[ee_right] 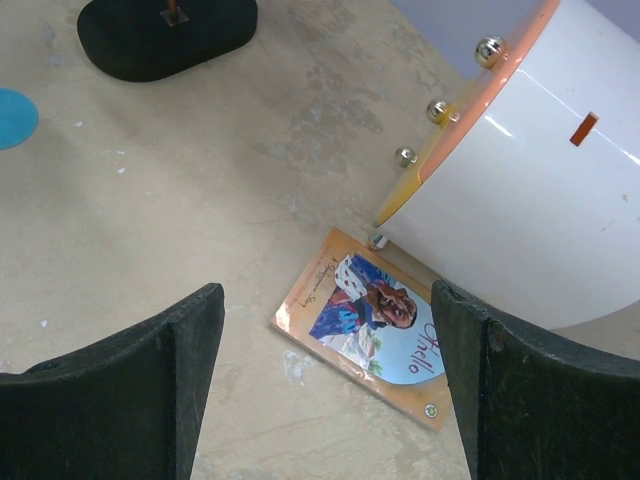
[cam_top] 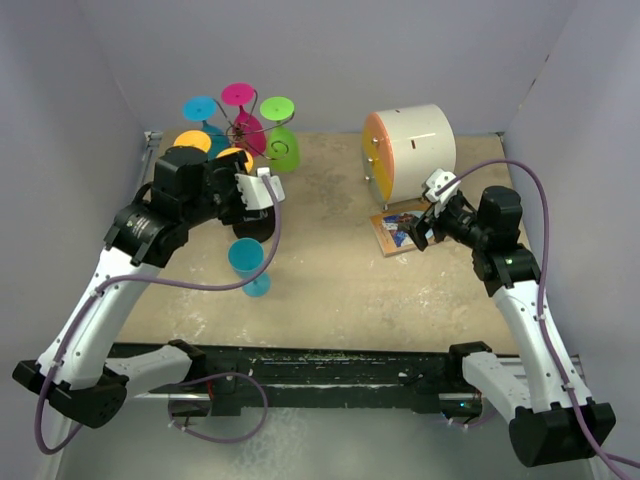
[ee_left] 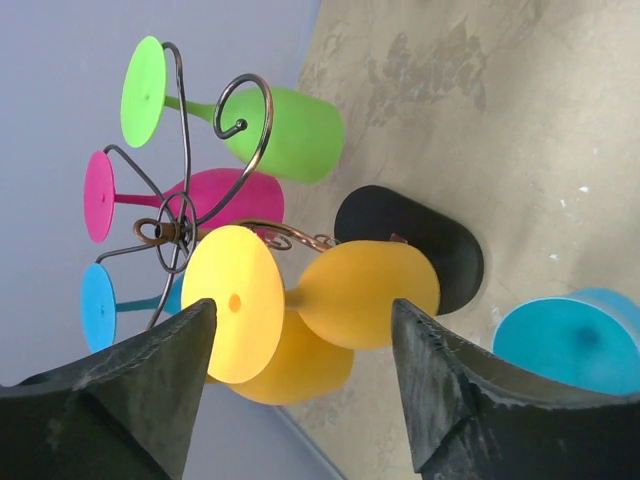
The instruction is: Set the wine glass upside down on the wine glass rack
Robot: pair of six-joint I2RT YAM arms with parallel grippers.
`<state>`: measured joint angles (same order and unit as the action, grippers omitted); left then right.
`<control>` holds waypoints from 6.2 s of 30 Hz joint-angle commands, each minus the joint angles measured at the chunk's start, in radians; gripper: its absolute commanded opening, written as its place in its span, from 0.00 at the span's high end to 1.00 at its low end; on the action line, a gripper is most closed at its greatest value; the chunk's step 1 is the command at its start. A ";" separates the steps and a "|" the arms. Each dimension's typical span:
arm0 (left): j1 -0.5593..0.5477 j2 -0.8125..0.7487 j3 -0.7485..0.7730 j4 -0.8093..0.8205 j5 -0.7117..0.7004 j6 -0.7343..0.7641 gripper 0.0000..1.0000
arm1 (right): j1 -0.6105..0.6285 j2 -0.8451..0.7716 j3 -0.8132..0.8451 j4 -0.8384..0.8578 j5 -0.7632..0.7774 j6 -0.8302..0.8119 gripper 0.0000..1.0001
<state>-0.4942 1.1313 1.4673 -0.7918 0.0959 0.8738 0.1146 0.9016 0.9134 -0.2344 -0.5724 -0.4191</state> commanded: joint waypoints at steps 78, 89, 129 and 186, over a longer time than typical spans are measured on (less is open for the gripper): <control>0.025 0.034 -0.126 -0.500 0.737 0.037 1.00 | -0.050 0.005 -0.007 0.012 0.005 -0.025 0.12; 0.025 -0.036 0.057 -0.346 0.905 -0.057 1.00 | -0.067 -0.009 0.005 0.020 -0.008 0.007 0.12; 0.220 0.029 0.224 0.333 0.710 -1.011 1.00 | 0.258 0.409 0.761 0.125 0.043 0.812 0.26; 0.218 0.012 0.159 0.331 0.707 -0.858 1.00 | 0.384 0.614 0.795 0.110 0.097 0.956 0.81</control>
<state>-0.2813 1.1542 1.6238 -0.5148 0.7719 -0.0021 0.4938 1.5196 1.6886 -0.1631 -0.5037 0.5320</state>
